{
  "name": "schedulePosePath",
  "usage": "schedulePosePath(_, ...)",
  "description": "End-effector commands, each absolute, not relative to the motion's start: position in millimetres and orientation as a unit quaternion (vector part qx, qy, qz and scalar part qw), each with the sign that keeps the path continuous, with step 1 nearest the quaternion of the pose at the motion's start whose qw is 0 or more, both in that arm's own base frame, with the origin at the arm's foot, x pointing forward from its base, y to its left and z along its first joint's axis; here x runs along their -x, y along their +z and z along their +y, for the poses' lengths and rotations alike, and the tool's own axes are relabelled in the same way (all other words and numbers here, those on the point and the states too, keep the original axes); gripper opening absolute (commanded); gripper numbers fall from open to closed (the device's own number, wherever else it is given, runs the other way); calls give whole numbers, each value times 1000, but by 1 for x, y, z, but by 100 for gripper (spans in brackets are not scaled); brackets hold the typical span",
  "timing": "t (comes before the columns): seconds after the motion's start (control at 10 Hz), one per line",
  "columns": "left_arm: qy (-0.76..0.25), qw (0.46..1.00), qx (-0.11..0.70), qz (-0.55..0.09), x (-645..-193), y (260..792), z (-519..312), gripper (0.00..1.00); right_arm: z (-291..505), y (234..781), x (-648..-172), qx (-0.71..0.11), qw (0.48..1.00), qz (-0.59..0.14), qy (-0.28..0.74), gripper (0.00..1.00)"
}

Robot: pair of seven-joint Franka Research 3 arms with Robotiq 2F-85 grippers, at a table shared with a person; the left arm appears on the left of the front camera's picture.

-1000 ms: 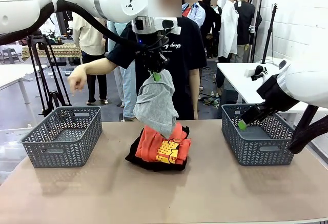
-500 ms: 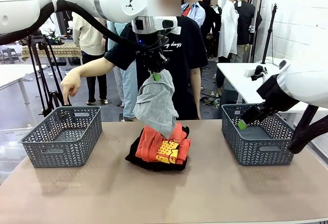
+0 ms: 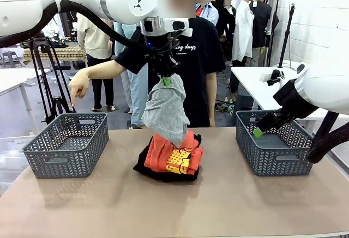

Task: Sort the tops and bottoms.
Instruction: Sort the clothes according to human instructions.

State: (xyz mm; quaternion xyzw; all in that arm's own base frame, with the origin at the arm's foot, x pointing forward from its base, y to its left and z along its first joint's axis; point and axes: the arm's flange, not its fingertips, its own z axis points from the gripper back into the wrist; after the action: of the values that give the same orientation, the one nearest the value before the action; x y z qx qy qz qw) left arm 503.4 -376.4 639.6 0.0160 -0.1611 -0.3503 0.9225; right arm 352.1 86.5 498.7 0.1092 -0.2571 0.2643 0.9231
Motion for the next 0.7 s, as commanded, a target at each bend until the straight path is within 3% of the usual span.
schedulePosePath(0.0, -350, 922, -16, -164, -502, 643, -376, 0, 86, 495, -350, -119, 922, -254, 265, 100)
schedulePosePath(0.3, -350, 923, -16, -161, -503, 640, -376, 0, 86, 495, -350, -119, 922, -254, 265, 100)
schedulePosePath(0.6, -306, 935, -26, -180, -497, 673, -298, 0, 86, 495, -350, -119, 922, -254, 265, 100)
